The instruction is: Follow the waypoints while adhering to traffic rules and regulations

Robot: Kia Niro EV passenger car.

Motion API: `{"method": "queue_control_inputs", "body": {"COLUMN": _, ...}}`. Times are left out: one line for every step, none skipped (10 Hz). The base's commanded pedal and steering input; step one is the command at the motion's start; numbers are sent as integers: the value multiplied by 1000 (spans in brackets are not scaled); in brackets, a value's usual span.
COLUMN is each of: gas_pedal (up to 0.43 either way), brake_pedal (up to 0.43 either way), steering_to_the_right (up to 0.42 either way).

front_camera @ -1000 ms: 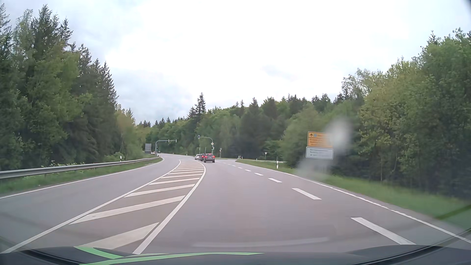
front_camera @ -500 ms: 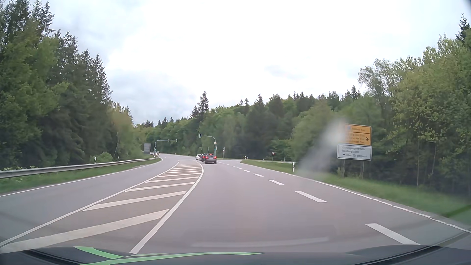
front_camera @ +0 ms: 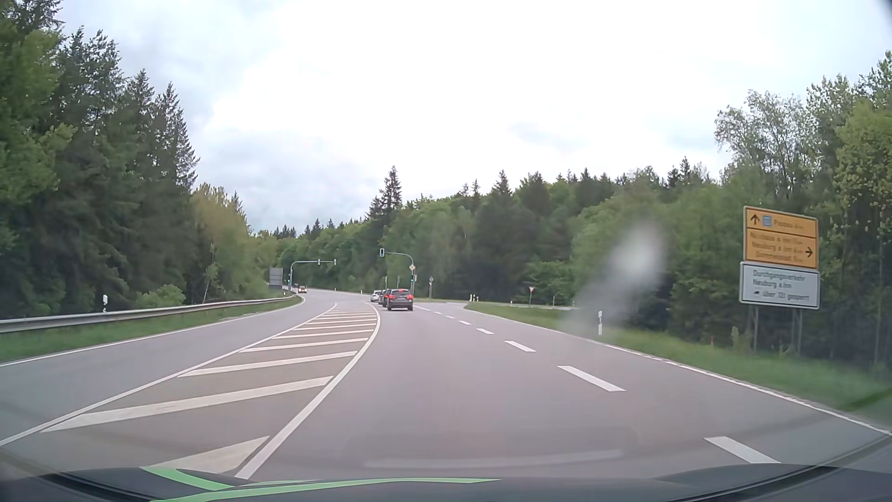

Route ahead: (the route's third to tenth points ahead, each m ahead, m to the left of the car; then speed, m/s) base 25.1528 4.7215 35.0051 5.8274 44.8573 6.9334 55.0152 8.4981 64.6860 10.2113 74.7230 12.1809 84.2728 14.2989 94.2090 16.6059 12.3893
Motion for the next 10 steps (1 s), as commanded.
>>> {"method": "queue_control_inputs", "body": {"gas_pedal": 0, "brake_pedal": 262, "steering_to_the_right": -10}}
{"method": "queue_control_inputs", "body": {"gas_pedal": 0, "brake_pedal": 262, "steering_to_the_right": -10}}
{"method": "queue_control_inputs", "body": {"gas_pedal": 0, "brake_pedal": 268, "steering_to_the_right": -10}}
{"method": "queue_control_inputs", "body": {"gas_pedal": 0, "brake_pedal": 268, "steering_to_the_right": -11}}
{"method": "queue_control_inputs", "body": {"gas_pedal": 0, "brake_pedal": 268, "steering_to_the_right": -11}}
{"method": "queue_control_inputs", "body": {"gas_pedal": 0, "brake_pedal": 268, "steering_to_the_right": -11}}
{"method": "queue_control_inputs", "body": {"gas_pedal": 0, "brake_pedal": 268, "steering_to_the_right": -11}}
{"method": "queue_control_inputs", "body": {"gas_pedal": 0, "brake_pedal": 268, "steering_to_the_right": -11}}
{"method": "queue_control_inputs", "body": {"gas_pedal": 0, "brake_pedal": 268, "steering_to_the_right": -11}}
{"method": "queue_control_inputs", "body": {"gas_pedal": 0, "brake_pedal": 268, "steering_to_the_right": -11}}
